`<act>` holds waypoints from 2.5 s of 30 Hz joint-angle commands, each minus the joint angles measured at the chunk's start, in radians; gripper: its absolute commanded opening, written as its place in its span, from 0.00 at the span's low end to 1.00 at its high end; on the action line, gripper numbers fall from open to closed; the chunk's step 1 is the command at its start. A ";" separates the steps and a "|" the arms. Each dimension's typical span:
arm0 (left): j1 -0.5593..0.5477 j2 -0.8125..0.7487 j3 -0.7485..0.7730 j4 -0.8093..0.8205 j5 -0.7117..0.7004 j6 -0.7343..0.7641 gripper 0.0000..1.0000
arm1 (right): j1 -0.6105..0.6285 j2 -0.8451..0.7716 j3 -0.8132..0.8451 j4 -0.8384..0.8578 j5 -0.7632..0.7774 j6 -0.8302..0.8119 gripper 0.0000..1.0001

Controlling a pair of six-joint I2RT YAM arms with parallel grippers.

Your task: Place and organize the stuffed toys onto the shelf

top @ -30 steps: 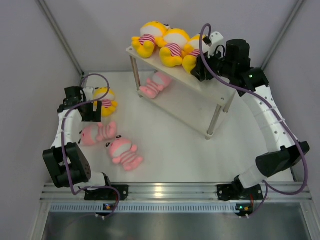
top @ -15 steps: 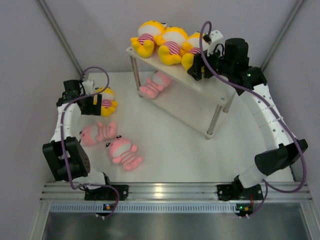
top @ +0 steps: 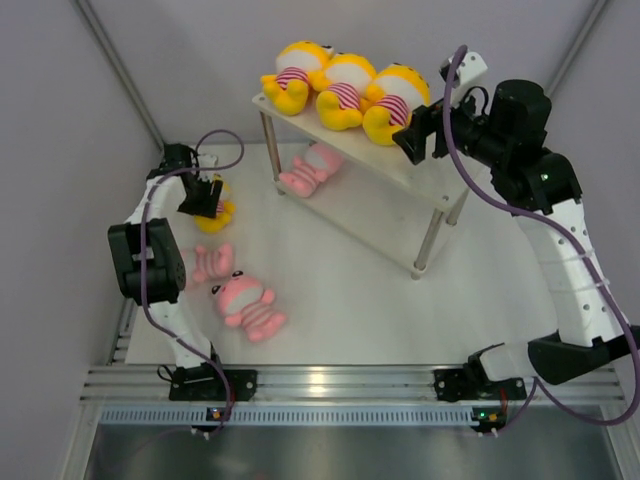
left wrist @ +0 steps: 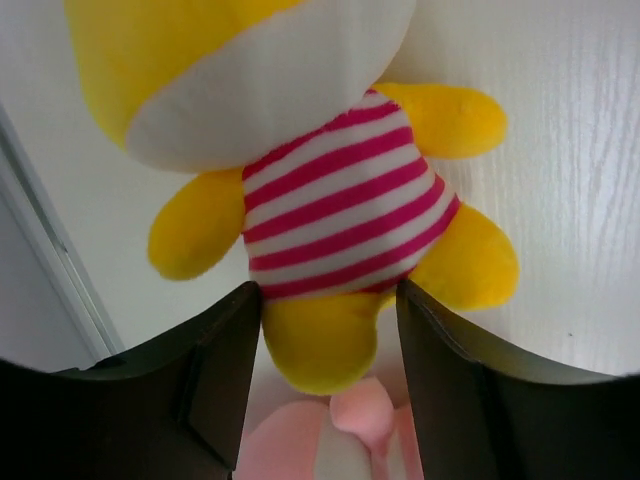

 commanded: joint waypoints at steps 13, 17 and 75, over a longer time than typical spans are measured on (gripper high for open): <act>-0.010 -0.265 -0.068 -0.033 0.174 -0.015 0.00 | -0.002 -0.159 -0.039 0.011 0.022 -0.041 0.81; -0.011 -0.473 -0.103 -0.056 0.266 -0.030 0.00 | 0.056 -0.195 -0.056 0.050 -0.039 -0.072 0.79; -0.028 -0.609 0.197 -0.483 0.026 -0.187 0.99 | 0.545 0.342 0.180 0.243 -0.227 -0.362 0.00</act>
